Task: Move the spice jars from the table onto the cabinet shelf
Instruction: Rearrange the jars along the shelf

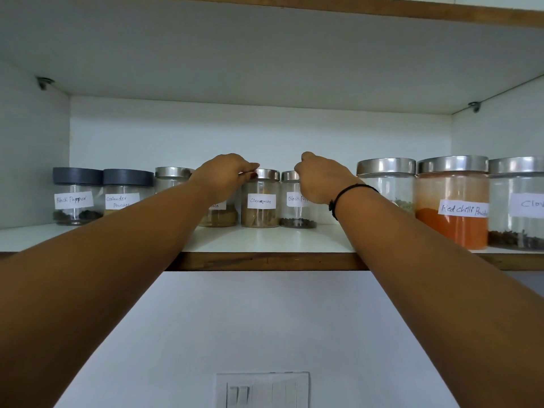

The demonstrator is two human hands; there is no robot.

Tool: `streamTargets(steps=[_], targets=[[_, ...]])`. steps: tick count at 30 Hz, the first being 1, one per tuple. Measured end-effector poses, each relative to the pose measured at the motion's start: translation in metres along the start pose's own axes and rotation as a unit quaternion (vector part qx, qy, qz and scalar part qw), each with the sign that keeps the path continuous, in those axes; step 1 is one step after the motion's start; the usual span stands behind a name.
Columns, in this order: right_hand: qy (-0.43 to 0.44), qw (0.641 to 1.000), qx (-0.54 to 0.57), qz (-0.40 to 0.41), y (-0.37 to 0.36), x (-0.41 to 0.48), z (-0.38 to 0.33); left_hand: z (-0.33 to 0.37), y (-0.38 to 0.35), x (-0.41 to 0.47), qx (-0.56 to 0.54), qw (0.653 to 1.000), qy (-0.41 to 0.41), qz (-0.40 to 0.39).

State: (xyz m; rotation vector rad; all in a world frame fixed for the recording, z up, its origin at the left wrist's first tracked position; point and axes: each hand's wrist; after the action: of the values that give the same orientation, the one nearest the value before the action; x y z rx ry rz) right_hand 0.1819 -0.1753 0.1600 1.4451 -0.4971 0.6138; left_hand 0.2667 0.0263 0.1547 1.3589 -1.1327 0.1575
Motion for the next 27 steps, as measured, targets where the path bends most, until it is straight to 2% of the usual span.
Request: streamTargets(steps=[10, 14, 19, 23, 27], targets=[[-0.017, 0.999, 0.027, 0.019, 0.001, -0.002, -0.002, 0.003, 0.001, -0.002, 0.023, 0.999, 0.013, -0.039], [-0.054, 0.989, 0.129, 0.043, 0.001, -0.001, 0.002, 0.004, 0.002, -0.004, 0.011, 0.999, 0.024, -0.045], [-0.11, 0.937, 0.326, 0.059, 0.007, -0.006, 0.007, 0.005, 0.004, -0.005, -0.003, 0.999, 0.029, -0.043], [-0.148, 0.901, 0.402, 0.07, 0.01, -0.01, 0.009, 0.003, 0.003, -0.005, -0.022, 0.999, 0.029, -0.04], [-0.149, 0.889, 0.426, 0.077, 0.012, -0.012, 0.007, 0.003, 0.004, -0.006, -0.038, 0.998, 0.03, -0.038]])
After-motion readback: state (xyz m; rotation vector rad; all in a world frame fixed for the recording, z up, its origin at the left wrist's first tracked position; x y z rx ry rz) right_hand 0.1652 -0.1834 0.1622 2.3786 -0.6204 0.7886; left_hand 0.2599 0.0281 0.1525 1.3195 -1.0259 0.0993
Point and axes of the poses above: each hand's wrist, its own x-axis towards the middle knuckle, its own y-axis out of the back of the hand, z = x × y, and after that the axes turned 10 degrees about x, right-handed
